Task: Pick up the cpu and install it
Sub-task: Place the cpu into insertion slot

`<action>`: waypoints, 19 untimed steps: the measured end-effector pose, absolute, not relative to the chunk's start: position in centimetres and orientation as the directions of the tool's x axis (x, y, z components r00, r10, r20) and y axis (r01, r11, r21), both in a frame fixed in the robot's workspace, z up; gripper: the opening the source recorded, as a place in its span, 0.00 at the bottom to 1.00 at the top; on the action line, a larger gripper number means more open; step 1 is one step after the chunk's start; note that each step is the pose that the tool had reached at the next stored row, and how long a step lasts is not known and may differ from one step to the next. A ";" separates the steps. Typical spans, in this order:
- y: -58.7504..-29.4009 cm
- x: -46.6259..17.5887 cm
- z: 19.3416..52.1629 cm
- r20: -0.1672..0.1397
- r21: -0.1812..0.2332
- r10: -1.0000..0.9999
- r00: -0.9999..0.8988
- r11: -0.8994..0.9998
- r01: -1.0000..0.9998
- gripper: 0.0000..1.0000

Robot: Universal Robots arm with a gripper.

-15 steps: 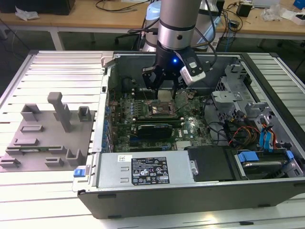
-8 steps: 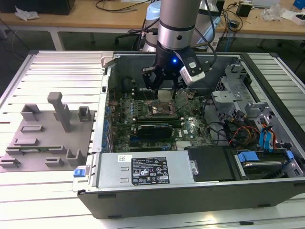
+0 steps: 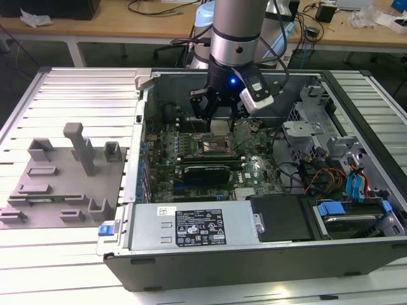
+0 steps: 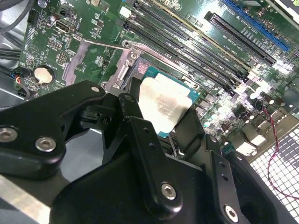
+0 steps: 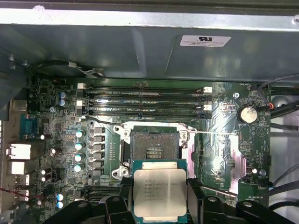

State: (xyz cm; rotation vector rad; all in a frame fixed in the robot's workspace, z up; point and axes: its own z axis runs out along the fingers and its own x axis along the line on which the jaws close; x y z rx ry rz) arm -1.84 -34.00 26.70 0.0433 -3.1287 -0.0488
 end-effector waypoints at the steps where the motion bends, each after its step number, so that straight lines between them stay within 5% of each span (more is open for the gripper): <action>1: -34.0 -1.8 26.7 0.012 0.032 -0.027 -1.000 0.999 -0.026 0.55; 19: -34.0 -1.8 26.6 0.012 0.031 0.325 -0.945 0.945 0.326 0.55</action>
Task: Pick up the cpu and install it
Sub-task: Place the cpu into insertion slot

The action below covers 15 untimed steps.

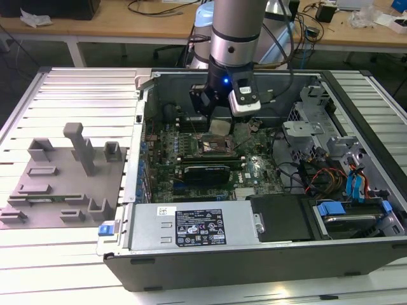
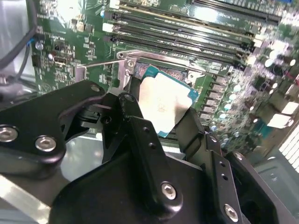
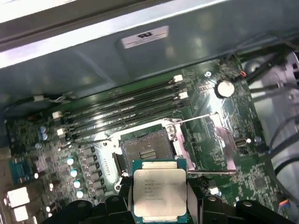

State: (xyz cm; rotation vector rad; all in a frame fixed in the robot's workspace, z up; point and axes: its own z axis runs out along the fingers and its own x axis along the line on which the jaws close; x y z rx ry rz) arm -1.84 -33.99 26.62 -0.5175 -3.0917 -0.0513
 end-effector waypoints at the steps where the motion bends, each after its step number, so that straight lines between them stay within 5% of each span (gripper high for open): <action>1: -34.0 -1.8 26.6 0.012 0.031 0.350 -0.937 0.936 0.350 0.55; 15: -34.0 -1.8 26.5 0.012 0.031 0.636 -0.772 0.771 0.636 0.55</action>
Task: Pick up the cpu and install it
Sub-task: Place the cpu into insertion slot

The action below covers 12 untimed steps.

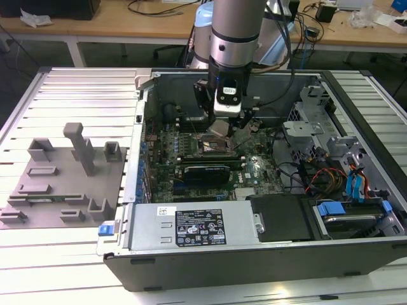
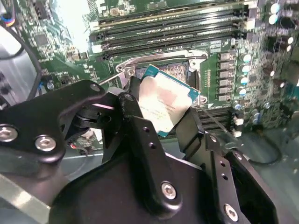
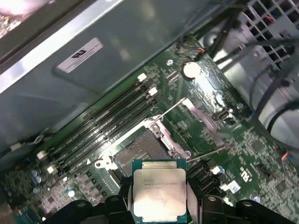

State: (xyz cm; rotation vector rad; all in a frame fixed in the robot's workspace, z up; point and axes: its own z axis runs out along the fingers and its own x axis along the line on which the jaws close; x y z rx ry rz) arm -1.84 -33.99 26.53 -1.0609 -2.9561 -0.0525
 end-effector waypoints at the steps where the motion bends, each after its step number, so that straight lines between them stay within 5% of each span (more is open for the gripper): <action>1: -34.0 -1.8 26.5 0.012 0.031 0.662 -0.750 0.749 0.662 0.55; 12: -34.0 -1.8 26.5 0.012 0.031 0.809 -0.587 0.586 0.809 0.55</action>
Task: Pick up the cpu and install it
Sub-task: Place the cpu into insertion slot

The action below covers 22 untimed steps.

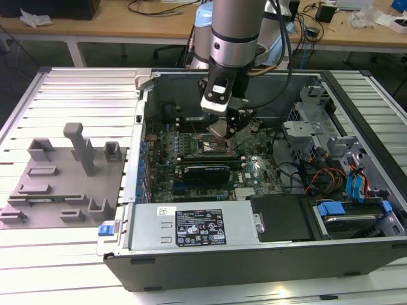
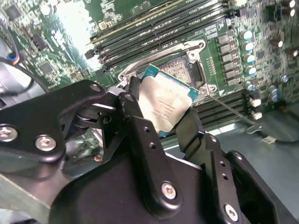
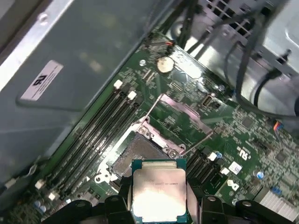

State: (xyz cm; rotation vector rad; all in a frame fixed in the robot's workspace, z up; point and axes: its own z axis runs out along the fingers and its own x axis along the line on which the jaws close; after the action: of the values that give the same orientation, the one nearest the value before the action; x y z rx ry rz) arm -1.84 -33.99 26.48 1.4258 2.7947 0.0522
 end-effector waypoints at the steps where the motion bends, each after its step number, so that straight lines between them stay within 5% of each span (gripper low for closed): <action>1: -34.0 -1.8 26.5 0.012 0.031 0.820 -0.572 0.572 0.820 0.55; 22: -34.0 -1.8 26.2 0.012 0.031 0.995 -0.102 0.102 0.994 0.55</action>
State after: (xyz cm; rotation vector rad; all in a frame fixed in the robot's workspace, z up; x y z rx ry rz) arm -1.83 -33.99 26.18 2.0967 2.3227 0.0489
